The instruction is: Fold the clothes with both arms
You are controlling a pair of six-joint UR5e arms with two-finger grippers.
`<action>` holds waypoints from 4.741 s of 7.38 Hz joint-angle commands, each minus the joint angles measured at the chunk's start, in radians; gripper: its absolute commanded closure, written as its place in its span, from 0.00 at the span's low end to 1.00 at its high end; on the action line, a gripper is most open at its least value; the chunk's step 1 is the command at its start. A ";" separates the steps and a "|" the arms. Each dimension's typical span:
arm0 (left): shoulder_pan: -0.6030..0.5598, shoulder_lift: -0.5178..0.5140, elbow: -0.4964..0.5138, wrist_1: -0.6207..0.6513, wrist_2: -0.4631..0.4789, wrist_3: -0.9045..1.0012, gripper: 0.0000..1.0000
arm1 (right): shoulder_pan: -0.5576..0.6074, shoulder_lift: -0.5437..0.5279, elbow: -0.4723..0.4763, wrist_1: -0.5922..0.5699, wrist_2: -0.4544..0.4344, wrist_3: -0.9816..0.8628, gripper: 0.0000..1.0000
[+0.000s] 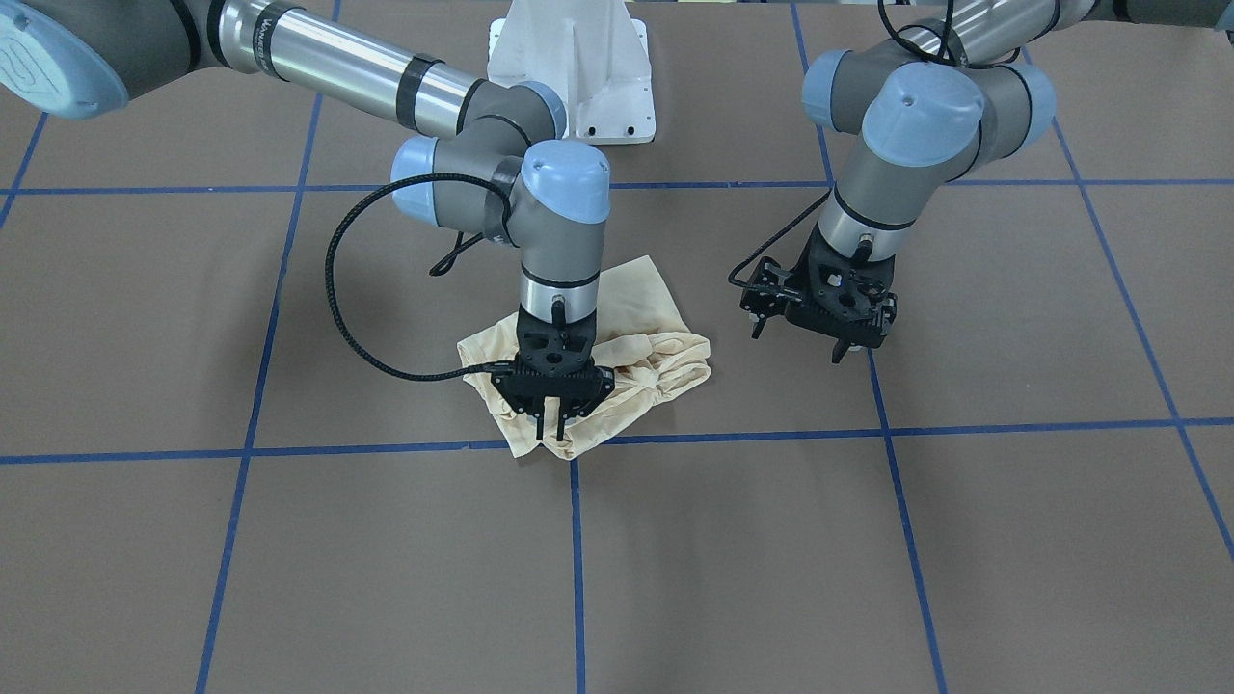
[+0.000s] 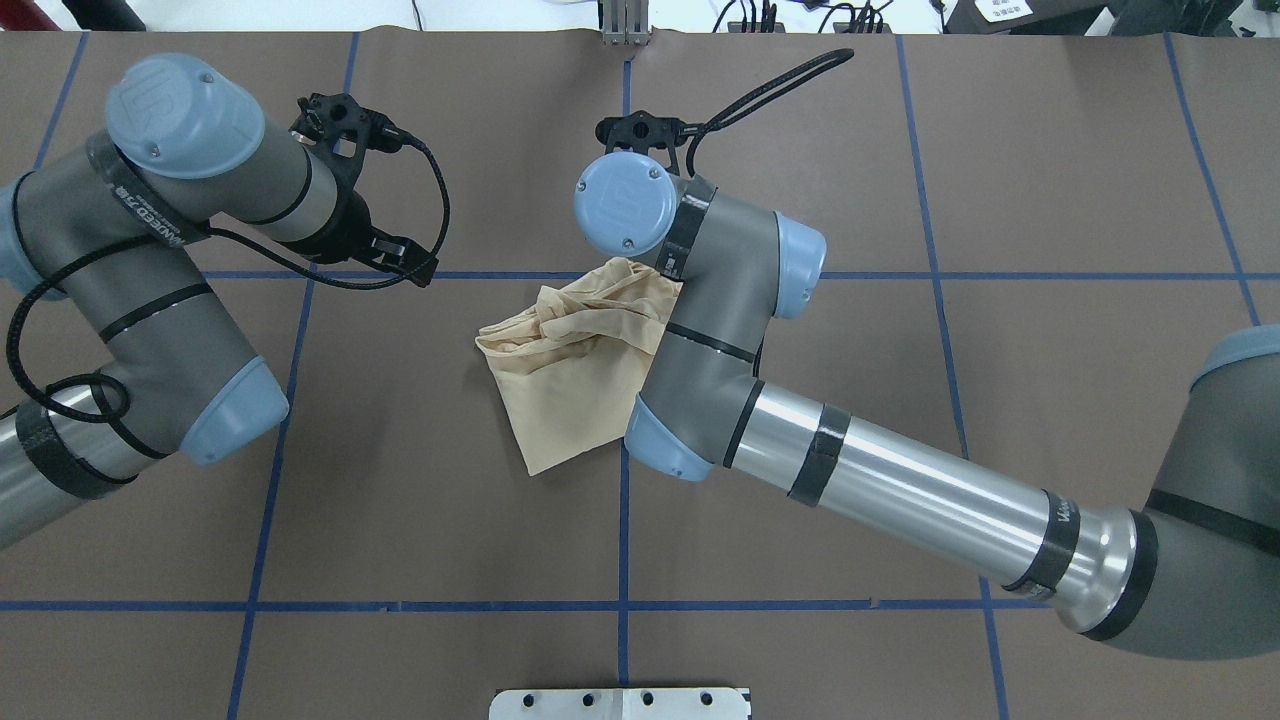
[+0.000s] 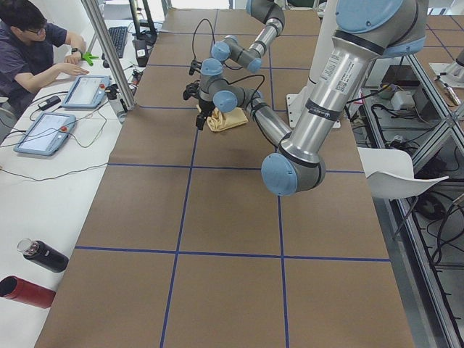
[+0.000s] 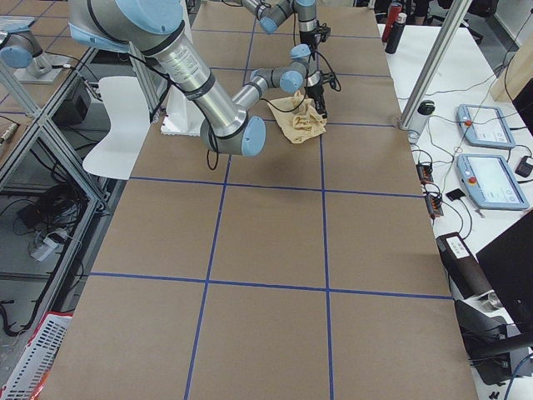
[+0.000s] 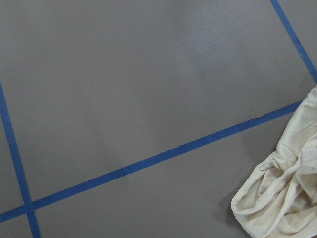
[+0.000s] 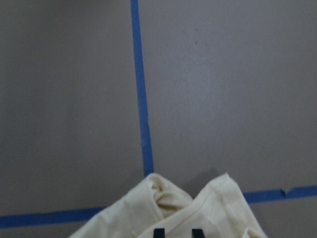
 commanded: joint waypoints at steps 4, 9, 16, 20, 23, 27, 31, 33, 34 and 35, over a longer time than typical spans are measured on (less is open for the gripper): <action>0.001 0.003 -0.001 0.000 -0.001 -0.001 0.00 | -0.063 0.016 0.200 -0.342 0.188 0.073 0.46; 0.001 0.013 -0.003 -0.001 -0.001 -0.003 0.00 | -0.131 -0.048 0.198 -0.362 0.119 -0.030 0.53; 0.001 0.013 -0.004 -0.001 -0.001 -0.004 0.00 | -0.025 -0.025 0.030 -0.157 -0.017 -0.218 1.00; 0.001 0.013 -0.004 -0.001 -0.001 -0.003 0.00 | 0.014 0.048 -0.052 -0.012 0.014 -0.229 0.00; -0.022 0.026 -0.050 0.015 -0.038 -0.001 0.00 | 0.126 0.080 -0.037 -0.149 0.356 -0.207 0.00; -0.167 0.140 -0.277 0.279 -0.053 0.274 0.00 | 0.292 -0.201 0.341 -0.323 0.539 -0.390 0.00; -0.532 0.394 -0.284 0.272 -0.177 0.786 0.00 | 0.598 -0.566 0.550 -0.392 0.683 -0.902 0.00; -0.751 0.511 -0.273 0.270 -0.242 0.879 0.00 | 0.800 -0.770 0.553 -0.392 0.749 -1.215 0.00; -0.787 0.570 -0.244 0.275 -0.234 0.884 0.00 | 0.911 -0.871 0.549 -0.392 0.766 -1.379 0.00; -0.815 0.579 -0.157 0.261 -0.239 0.888 0.00 | 0.992 -0.942 0.534 -0.392 0.763 -1.514 0.00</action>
